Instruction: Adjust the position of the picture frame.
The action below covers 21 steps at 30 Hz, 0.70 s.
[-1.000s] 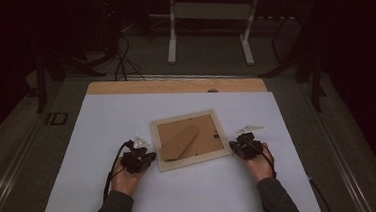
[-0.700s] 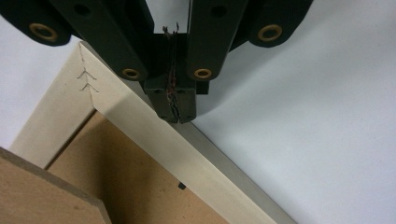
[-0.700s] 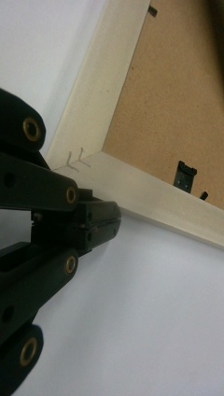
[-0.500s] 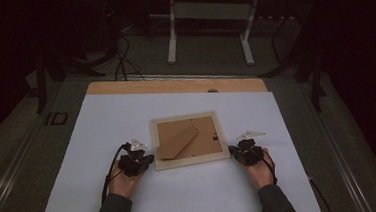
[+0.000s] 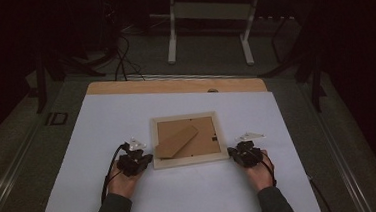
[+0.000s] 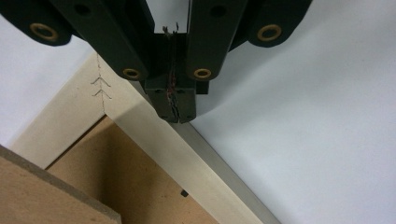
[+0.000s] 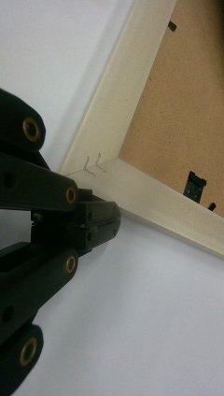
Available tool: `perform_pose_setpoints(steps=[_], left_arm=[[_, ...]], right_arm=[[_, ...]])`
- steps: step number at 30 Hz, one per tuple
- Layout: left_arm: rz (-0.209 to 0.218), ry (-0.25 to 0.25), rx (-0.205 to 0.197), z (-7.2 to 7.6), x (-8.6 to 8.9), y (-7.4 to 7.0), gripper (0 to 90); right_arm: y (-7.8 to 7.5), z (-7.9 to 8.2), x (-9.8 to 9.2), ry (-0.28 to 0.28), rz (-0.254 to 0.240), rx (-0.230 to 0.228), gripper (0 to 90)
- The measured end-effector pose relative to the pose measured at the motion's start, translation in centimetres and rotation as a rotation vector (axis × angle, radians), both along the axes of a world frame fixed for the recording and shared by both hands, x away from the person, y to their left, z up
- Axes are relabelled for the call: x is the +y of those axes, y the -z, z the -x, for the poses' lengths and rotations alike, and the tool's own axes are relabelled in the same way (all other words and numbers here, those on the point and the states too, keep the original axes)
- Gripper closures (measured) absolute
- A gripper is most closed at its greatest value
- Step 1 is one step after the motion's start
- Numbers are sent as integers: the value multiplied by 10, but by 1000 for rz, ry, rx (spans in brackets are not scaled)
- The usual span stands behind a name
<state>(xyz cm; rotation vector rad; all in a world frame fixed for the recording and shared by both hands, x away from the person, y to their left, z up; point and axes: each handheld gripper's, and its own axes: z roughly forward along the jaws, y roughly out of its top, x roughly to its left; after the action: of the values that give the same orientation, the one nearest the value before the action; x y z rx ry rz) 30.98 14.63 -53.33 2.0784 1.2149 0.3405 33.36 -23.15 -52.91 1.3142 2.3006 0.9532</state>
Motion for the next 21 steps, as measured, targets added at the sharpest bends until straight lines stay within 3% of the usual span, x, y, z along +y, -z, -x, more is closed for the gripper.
perform_pose_setpoints(steps=[21], left_arm=[[8, -47, -3, -8, 10, 1, 900]], right_arm=[[-2, 1, 11, -17, -10, 7, 900]])
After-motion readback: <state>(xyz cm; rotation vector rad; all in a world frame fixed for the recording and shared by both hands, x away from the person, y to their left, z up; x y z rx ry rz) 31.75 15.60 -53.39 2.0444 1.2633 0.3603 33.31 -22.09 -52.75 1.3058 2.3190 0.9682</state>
